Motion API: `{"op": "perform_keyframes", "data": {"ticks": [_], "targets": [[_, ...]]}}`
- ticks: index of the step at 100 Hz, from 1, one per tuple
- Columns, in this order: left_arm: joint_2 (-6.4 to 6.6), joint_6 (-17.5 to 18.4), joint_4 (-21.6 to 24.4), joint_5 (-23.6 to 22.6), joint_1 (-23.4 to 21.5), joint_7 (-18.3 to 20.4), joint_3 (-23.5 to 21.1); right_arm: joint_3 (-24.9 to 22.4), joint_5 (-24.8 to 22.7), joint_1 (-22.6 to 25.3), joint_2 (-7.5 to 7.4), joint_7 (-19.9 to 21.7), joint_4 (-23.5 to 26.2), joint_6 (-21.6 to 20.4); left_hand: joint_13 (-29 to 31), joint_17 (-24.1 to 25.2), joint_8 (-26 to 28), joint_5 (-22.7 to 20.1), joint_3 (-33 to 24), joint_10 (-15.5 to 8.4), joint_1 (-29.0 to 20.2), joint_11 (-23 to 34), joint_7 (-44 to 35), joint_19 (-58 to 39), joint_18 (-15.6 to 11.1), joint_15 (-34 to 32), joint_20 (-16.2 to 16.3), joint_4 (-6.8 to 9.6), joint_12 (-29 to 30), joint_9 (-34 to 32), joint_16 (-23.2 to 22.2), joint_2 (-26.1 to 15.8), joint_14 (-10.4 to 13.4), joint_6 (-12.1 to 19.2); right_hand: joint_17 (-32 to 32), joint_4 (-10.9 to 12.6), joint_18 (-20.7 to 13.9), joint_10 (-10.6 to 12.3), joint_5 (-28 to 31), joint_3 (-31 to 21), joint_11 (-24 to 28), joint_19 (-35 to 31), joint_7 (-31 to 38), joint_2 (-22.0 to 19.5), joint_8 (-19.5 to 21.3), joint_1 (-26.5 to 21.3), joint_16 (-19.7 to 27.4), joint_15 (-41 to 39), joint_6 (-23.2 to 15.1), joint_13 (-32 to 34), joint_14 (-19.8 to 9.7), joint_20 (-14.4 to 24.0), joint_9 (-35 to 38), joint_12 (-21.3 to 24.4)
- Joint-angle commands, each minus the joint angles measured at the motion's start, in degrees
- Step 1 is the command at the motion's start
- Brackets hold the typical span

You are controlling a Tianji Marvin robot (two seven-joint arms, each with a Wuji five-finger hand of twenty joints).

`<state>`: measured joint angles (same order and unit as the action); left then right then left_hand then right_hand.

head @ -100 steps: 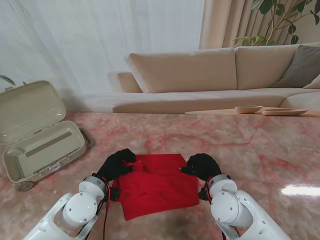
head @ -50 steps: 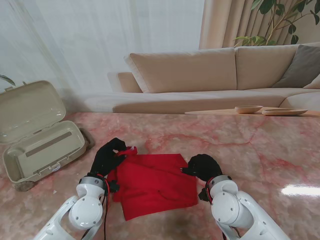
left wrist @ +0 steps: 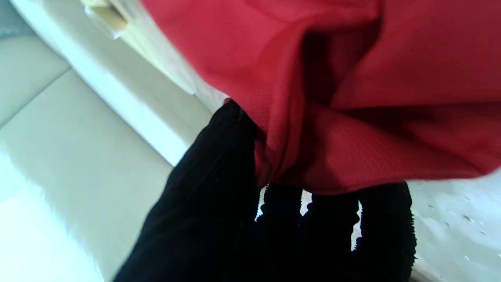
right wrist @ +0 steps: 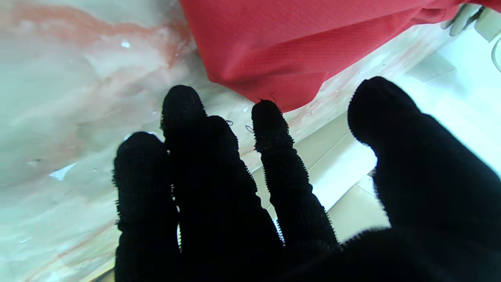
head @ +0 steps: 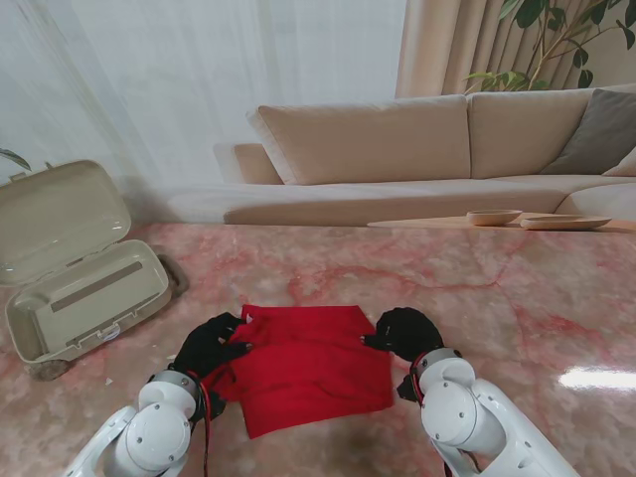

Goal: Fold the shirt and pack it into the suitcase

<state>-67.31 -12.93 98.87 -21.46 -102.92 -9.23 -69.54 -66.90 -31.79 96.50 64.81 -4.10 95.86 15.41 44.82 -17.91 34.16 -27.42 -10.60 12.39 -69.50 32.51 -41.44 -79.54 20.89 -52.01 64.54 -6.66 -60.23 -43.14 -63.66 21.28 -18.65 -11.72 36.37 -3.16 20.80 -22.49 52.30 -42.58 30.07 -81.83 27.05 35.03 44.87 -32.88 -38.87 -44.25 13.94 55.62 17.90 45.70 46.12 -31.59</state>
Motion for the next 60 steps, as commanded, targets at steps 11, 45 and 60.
{"op": "perform_keyframes", "data": {"ticks": [11, 45, 60], "targets": [[1.54, -1.7, 0.6, -3.3, -0.7, 3.5, 0.0, -0.3, -1.2, 0.8, -0.59, 2.6, 1.0, 1.8, -1.9, 1.2, -12.9, 3.2, 3.9, 1.2, -3.1, -0.1, 19.7, 0.6, 0.6, 1.7, 0.1, 2.72, 3.3, 3.2, 0.9, -4.0, -1.8, -5.3, -1.4, 1.0, 0.3, -1.1, -5.4, 1.2, -1.3, 0.0, -3.0, -1.1, -0.6, -0.2, -0.6, -0.1, 0.3, -2.1, 1.8, 2.3, -2.4, 0.5], [2.14, -2.2, 2.6, -4.3, -1.7, 5.7, -1.4, -0.2, -5.9, 0.8, -1.57, 5.7, 2.6, 5.7, -3.4, 2.6, -17.5, 5.9, 10.0, 2.1, 0.0, 2.3, 30.2, 1.4, 0.7, 2.9, 0.4, 3.90, 10.2, 7.3, 1.1, -11.0, -2.6, -6.4, -1.6, 1.7, -0.4, -2.2, -9.3, 7.4, 2.6, -4.5, -6.7, -5.6, -1.9, 2.7, -4.4, -6.4, 2.4, -3.0, 2.2, 5.3, -4.3, -4.4], [2.06, -1.4, 4.3, -3.9, -2.6, 5.5, -2.9, -0.4, -7.9, 0.9, -2.25, 8.5, 3.5, 6.8, -4.2, 3.4, -17.6, 5.9, 11.9, 2.8, 3.6, 2.7, 31.6, 2.0, 0.9, 3.9, 0.4, 4.33, 19.1, 8.7, 1.4, -14.5, -3.3, -6.3, -1.8, 1.9, -1.3, -2.2, -9.1, 10.0, 5.1, -6.5, -6.5, -7.7, -1.9, 3.7, -7.3, -10.5, 2.2, -3.9, 1.7, 6.2, -5.4, -8.8]]}}
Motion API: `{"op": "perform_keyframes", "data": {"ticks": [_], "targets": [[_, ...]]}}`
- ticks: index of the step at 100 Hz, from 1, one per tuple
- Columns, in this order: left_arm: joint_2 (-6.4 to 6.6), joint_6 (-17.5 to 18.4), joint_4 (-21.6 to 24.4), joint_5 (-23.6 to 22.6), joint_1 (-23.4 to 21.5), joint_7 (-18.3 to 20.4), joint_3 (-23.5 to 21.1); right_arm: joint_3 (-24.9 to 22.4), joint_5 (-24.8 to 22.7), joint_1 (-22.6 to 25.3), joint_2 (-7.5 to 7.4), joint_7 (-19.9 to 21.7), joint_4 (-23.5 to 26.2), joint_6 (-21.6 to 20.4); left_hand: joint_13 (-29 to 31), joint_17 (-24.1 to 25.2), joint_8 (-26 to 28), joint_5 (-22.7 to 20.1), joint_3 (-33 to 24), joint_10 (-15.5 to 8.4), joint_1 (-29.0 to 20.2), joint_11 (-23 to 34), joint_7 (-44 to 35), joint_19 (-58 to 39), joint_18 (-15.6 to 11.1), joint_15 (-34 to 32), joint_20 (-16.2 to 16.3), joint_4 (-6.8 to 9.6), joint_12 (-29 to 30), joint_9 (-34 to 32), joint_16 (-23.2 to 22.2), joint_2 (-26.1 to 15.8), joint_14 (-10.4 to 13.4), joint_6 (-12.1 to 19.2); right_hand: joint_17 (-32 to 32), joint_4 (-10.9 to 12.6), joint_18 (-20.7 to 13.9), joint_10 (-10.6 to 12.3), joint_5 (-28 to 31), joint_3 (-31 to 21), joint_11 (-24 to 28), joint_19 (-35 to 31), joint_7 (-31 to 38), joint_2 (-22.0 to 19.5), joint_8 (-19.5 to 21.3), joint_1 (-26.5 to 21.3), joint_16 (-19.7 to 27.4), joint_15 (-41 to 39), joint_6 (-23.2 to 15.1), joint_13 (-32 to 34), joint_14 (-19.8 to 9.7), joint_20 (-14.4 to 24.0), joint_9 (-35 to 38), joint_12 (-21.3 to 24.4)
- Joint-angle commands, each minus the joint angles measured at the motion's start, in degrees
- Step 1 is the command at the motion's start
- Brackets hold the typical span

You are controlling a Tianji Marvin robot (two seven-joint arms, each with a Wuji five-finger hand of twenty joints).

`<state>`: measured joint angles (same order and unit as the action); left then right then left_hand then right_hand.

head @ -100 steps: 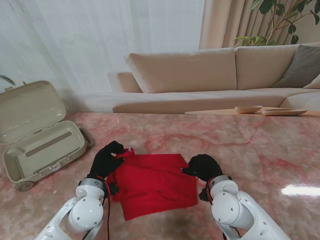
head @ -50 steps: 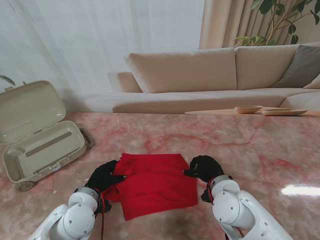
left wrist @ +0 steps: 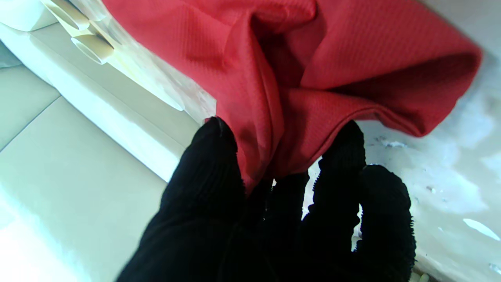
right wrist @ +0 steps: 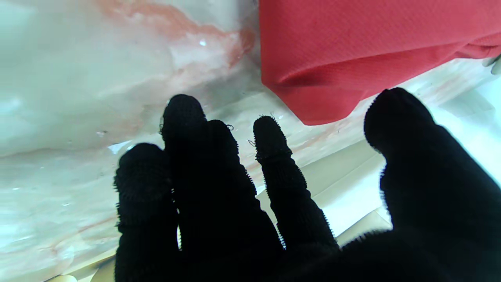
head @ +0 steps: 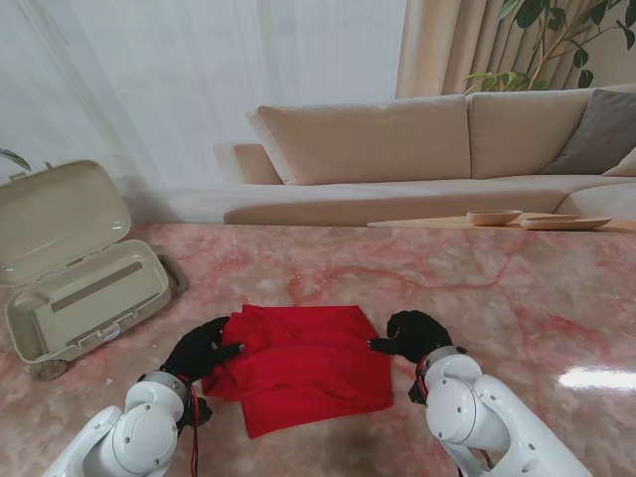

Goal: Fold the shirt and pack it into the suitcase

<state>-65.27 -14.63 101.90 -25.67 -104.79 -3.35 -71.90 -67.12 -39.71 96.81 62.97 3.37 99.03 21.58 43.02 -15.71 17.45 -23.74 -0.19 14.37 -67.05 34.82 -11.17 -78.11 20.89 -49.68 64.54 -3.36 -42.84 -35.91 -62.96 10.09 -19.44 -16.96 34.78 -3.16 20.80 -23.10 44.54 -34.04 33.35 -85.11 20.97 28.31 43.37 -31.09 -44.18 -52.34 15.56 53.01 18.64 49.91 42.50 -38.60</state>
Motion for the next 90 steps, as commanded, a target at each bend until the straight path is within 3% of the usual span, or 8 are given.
{"op": "perform_keyframes", "data": {"ticks": [1, 29, 44, 90], "targets": [[0.00, 0.4, 1.4, 0.4, -0.8, -0.4, -0.7, -0.2, -0.1, 0.6, -0.46, 1.2, 0.4, 0.7, -2.4, 1.2, -0.9, 2.2, 1.5, 0.8, 1.3, 0.3, 1.4, 0.6, 0.9, 1.6, 0.4, 1.02, 1.8, 1.4, 0.7, -3.4, -2.5, -1.0, -0.3, 1.9, -1.4, -1.6, -1.3, 1.6, 2.0, -3.4, -0.4, -1.2, -0.4, 2.1, -2.2, -2.7, 0.5, -1.3, 0.9, 2.0, -1.9, -2.1], [0.03, -0.2, 5.4, -2.2, -4.2, -1.3, -3.5, 0.0, -3.0, 0.2, -1.58, 6.1, 1.1, 2.8, -2.6, 1.5, -0.9, 1.0, 1.5, 1.2, 2.0, -1.0, 2.2, 0.8, 1.0, 2.0, 0.5, 0.98, 3.3, 1.0, 0.9, -3.7, -2.6, -0.6, 0.4, 1.9, -3.0, -1.3, -0.1, 3.1, 4.5, -6.4, 0.3, -3.5, -0.2, 3.8, -6.2, -7.9, -0.5, -1.2, -0.2, 2.9, -2.5, -7.6], [0.62, 0.5, 6.6, -3.2, -5.9, 0.8, -4.1, 0.5, -3.4, -0.4, -1.84, 7.4, 0.8, 3.7, -2.5, 1.5, -0.7, 0.6, 1.4, 1.0, 1.5, -1.3, 2.2, 0.8, 1.0, 2.1, 0.5, 0.99, 3.7, 1.0, 1.0, -3.6, -2.4, -0.1, 0.6, 1.9, -3.5, -1.4, 0.2, 3.2, 4.8, -7.1, 0.5, -4.0, -0.1, 4.2, -6.7, -8.6, -0.9, -1.1, -0.4, 3.0, -2.7, -8.5], [1.43, 0.7, 4.6, -1.4, -6.0, 4.9, -3.3, 3.5, -4.2, -3.2, -2.47, 10.4, -0.8, 6.5, -2.1, 1.5, 0.0, 0.0, 1.4, 0.7, 0.8, -0.9, 1.7, 0.8, 1.0, 2.0, 0.6, 1.02, 3.9, 0.6, 1.0, -3.8, -2.2, 0.3, 0.5, 2.0, -3.9, -1.8, 0.1, 3.3, 4.4, -7.8, 0.5, -4.7, -0.1, 4.8, -7.2, -9.0, -1.2, -1.6, -0.4, 2.8, -4.3, -9.7]]}}
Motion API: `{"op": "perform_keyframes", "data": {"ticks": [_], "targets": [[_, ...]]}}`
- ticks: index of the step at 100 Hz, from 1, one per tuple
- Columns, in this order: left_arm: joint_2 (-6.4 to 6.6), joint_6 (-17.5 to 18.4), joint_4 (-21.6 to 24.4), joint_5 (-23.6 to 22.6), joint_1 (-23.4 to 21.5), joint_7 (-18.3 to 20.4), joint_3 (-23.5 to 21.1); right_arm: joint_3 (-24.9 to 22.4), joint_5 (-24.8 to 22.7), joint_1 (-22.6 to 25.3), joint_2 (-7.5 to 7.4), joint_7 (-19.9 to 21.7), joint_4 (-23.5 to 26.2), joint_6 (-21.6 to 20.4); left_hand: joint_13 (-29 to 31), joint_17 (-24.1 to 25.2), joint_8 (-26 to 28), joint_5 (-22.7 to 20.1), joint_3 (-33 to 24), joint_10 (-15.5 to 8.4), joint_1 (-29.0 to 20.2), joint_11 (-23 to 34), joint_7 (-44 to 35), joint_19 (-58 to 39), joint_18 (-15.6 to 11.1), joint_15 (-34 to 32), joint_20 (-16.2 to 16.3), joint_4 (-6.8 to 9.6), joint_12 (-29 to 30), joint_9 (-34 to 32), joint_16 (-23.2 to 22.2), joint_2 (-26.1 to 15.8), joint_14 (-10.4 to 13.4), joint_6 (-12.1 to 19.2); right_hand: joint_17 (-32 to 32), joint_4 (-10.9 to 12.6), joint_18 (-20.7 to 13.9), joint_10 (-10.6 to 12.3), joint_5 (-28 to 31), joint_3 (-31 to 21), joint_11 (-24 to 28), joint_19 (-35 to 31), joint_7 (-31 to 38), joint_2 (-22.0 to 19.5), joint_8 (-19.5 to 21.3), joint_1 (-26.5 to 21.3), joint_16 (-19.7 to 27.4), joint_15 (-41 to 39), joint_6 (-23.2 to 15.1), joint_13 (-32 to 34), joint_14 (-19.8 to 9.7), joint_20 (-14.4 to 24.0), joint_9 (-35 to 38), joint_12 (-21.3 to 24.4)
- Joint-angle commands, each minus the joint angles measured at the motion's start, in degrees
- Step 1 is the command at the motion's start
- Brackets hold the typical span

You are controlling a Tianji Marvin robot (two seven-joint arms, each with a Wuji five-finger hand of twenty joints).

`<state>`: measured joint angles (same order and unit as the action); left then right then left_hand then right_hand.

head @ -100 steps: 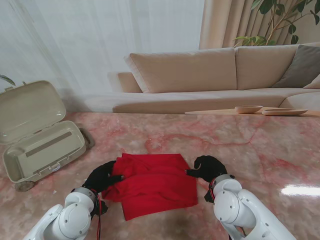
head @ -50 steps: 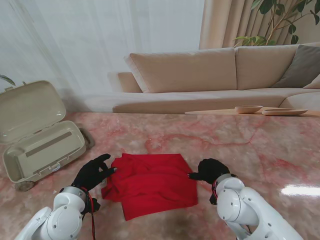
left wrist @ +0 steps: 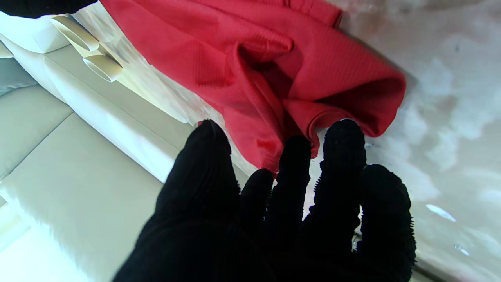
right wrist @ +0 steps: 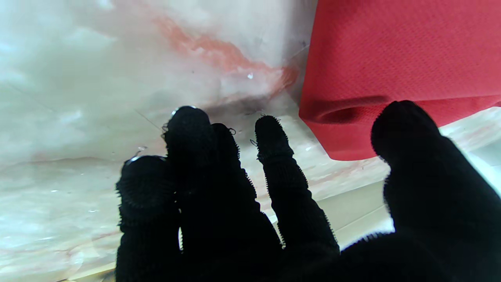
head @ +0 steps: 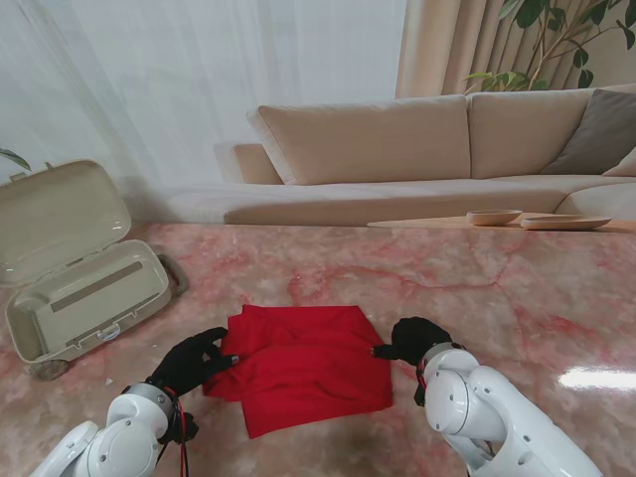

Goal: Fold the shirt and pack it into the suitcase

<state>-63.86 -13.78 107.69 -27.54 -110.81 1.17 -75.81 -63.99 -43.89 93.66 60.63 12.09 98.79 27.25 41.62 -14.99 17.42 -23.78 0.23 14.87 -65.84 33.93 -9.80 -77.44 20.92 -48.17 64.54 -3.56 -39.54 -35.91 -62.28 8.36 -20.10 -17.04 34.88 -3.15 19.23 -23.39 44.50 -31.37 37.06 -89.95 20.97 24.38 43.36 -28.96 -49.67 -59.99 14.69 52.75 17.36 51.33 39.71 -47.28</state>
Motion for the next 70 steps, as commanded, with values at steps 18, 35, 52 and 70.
{"op": "perform_keyframes", "data": {"ticks": [18, 35, 52, 70], "targets": [[0.15, -0.2, -2.0, 1.1, 0.4, 1.2, 1.0, 1.8, -0.5, -1.2, -0.55, 3.5, -1.3, 1.7, -0.8, 0.7, 0.1, 0.0, 1.0, 0.3, -0.5, 0.0, 0.2, 0.1, 0.9, 0.5, 0.6, 1.23, 0.6, 0.6, 0.4, -2.2, -1.6, 0.4, 0.2, 1.9, -2.4, -1.6, 0.3, 0.7, 0.4, -3.1, 0.4, -1.0, -0.1, 3.0, -1.7, -1.3, -0.4, -1.7, 0.8, 1.4, -2.1, -1.3], [0.10, -0.3, -2.4, 1.6, 0.6, 1.1, 1.2, 2.7, 0.7, -1.8, -0.64, 4.0, -1.8, 2.0, -0.8, 0.7, 0.2, 0.1, 1.0, 0.3, -0.5, 0.0, 0.1, 0.2, 0.9, 0.4, 0.5, 1.22, 0.7, 0.5, 0.4, -2.4, -1.7, 0.5, 0.0, 1.9, -2.4, -1.8, 1.4, 0.7, 0.1, -3.0, 1.1, -0.9, 0.1, 2.9, -1.8, -1.1, -1.1, -2.0, 1.0, 1.4, -2.4, -1.4], [0.07, -0.6, -2.3, 2.0, 0.7, 1.1, 1.4, 3.3, 2.4, -2.0, -0.57, 4.0, -1.9, 2.0, -0.8, 0.7, 0.2, 0.1, 1.0, 0.5, -0.5, -0.1, 0.0, 0.2, 0.8, 0.4, 0.5, 1.23, 0.7, 0.6, 0.4, -2.5, -1.7, 0.5, -0.3, 1.9, -2.2, -1.8, 3.4, 0.7, -0.6, -2.7, 4.2, -0.2, 2.0, 1.9, -1.6, -0.4, -2.7, -2.4, 1.2, 1.4, -2.8, -1.2], [0.07, -0.7, -2.3, 2.3, 0.8, 1.3, 1.6, 4.3, 4.9, -2.6, -0.33, 3.4, -2.3, 2.2, -0.9, 0.7, 0.2, 0.0, 1.1, 0.4, -0.4, -0.1, 0.0, 0.2, 0.8, 0.4, 0.5, 1.23, 0.7, 0.6, 0.4, -2.6, -1.8, 0.6, -0.8, 2.1, -2.0, -1.5, 5.5, 0.4, -0.7, -2.3, 6.4, 1.7, 3.4, -0.8, -1.4, -0.1, -3.0, -2.7, 1.1, 1.4, -2.9, -1.0]]}}
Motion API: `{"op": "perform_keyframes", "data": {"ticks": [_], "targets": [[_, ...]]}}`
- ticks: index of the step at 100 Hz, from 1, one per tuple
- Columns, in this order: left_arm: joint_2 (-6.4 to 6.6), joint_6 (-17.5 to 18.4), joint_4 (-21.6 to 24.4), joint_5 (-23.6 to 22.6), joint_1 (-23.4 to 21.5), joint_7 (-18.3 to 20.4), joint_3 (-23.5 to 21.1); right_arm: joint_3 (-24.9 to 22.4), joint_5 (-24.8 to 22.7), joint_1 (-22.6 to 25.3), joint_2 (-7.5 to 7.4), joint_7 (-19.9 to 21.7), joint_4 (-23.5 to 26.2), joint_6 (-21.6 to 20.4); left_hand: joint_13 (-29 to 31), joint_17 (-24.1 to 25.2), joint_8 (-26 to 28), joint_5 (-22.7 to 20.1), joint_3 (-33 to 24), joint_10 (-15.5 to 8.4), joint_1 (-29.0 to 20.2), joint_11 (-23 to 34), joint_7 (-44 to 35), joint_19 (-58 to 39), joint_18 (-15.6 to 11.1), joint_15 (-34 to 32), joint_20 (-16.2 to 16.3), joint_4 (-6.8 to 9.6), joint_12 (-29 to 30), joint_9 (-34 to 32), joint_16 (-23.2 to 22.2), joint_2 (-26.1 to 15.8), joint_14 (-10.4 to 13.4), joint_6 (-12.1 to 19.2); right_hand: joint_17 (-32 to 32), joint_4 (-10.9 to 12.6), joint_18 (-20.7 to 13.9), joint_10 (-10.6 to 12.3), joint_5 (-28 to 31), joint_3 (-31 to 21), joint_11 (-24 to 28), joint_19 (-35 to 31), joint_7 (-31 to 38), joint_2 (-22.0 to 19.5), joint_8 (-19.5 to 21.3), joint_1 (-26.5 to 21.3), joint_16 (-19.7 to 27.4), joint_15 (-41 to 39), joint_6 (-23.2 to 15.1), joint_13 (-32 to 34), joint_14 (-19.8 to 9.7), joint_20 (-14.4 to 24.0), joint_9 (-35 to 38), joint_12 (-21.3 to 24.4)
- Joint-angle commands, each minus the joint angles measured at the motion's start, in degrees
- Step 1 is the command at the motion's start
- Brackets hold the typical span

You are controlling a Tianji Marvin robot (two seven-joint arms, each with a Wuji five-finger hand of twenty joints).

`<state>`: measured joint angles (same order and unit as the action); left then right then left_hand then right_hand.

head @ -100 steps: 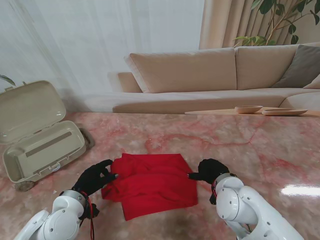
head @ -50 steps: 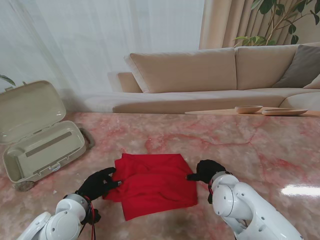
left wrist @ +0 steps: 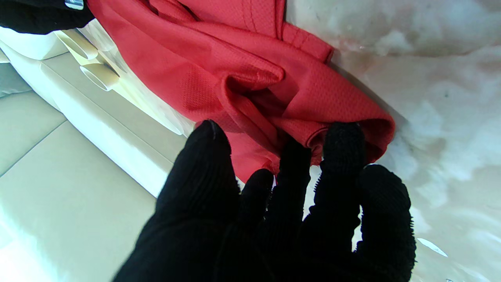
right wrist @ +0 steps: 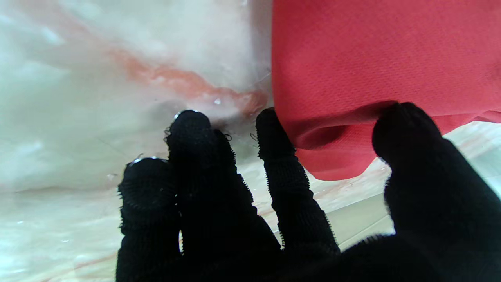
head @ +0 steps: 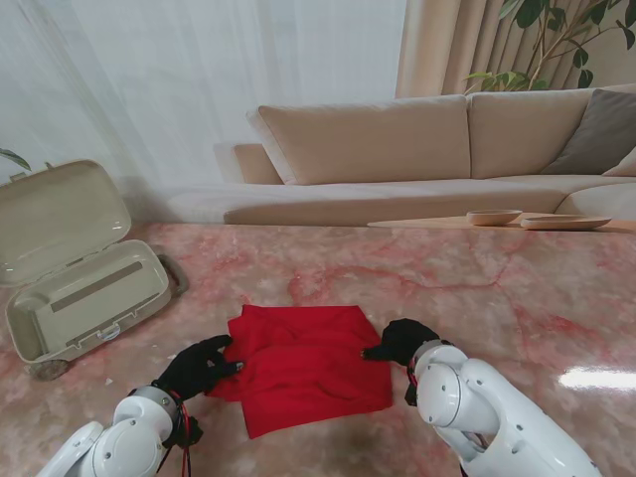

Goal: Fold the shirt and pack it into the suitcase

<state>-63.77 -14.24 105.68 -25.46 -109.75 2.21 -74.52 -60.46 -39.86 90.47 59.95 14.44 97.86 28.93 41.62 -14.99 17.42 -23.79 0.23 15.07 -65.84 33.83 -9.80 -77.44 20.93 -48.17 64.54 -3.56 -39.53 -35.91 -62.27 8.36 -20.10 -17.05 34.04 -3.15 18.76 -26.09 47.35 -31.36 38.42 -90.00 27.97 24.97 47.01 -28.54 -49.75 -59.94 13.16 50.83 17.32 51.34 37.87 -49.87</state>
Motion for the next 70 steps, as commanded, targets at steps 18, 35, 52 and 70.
{"op": "perform_keyframes", "data": {"ticks": [18, 35, 52, 70], "targets": [[0.01, -0.3, -0.4, 0.5, -0.1, 0.5, 0.4, 1.8, 2.2, -0.2, 0.44, 1.0, -2.0, 1.0, -1.0, 0.7, 0.2, -0.1, 1.1, 0.3, -0.4, 0.0, -0.1, 0.2, 0.8, 0.4, 0.4, 1.22, 0.7, 0.7, 0.4, -2.7, -1.8, 0.6, -0.1, 2.6, -1.6, 1.9, 4.5, 1.6, -0.8, -2.0, 3.3, 2.9, 2.6, -7.4, -1.0, 0.1, -2.1, -0.8, 0.5, 1.5, -1.1, 1.6], [-0.04, -0.3, -0.6, 0.9, 0.1, 0.4, 0.6, 2.5, 3.8, -0.8, 0.70, 0.4, -2.5, 1.7, -1.0, 0.8, 0.3, -0.4, 1.1, 0.3, -0.5, 0.0, -0.3, 0.4, 0.8, 0.5, 0.3, 1.22, 0.7, 0.6, 0.4, -2.6, -1.8, 0.7, -0.4, 1.3, -1.9, 2.6, 2.2, -0.1, 0.7, -1.6, 15.5, 5.6, 0.7, -13.2, -0.2, 0.3, -3.4, -0.9, 0.1, 1.5, -1.0, 2.0], [-0.10, -0.1, -0.9, 1.2, 0.3, 0.2, 0.8, 2.4, 5.0, -0.8, 0.93, -0.2, -2.4, 2.0, -1.0, 0.8, 0.3, -0.4, 1.1, 0.2, -0.5, 0.0, -0.4, 0.4, 0.8, 0.5, 0.3, 1.21, 0.7, 0.7, 0.4, -2.6, -1.7, 0.9, -0.5, -0.6, -1.8, 3.2, -0.2, -4.6, 1.8, -1.6, 25.9, 7.5, 0.1, -15.6, 0.1, 0.3, -4.2, -0.8, -0.1, 1.6, -0.8, 2.1], [-0.27, 0.5, -1.3, 1.5, 0.5, -0.6, 1.0, 1.3, 8.0, -0.3, 1.46, -1.4, -2.5, 0.6, -1.1, 0.9, 0.4, -0.6, 1.1, 0.3, -0.5, -0.2, -0.6, 0.5, 0.7, 0.6, 0.2, 1.20, 0.8, 0.9, 0.5, -2.6, -1.7, 1.0, -1.3, 0.2, -1.9, 3.9, -1.6, -7.0, 2.9, -1.0, 32.3, 5.7, 1.1, -18.6, 0.6, 1.1, -2.5, -1.3, -0.4, 1.5, -1.3, 2.0]]}}
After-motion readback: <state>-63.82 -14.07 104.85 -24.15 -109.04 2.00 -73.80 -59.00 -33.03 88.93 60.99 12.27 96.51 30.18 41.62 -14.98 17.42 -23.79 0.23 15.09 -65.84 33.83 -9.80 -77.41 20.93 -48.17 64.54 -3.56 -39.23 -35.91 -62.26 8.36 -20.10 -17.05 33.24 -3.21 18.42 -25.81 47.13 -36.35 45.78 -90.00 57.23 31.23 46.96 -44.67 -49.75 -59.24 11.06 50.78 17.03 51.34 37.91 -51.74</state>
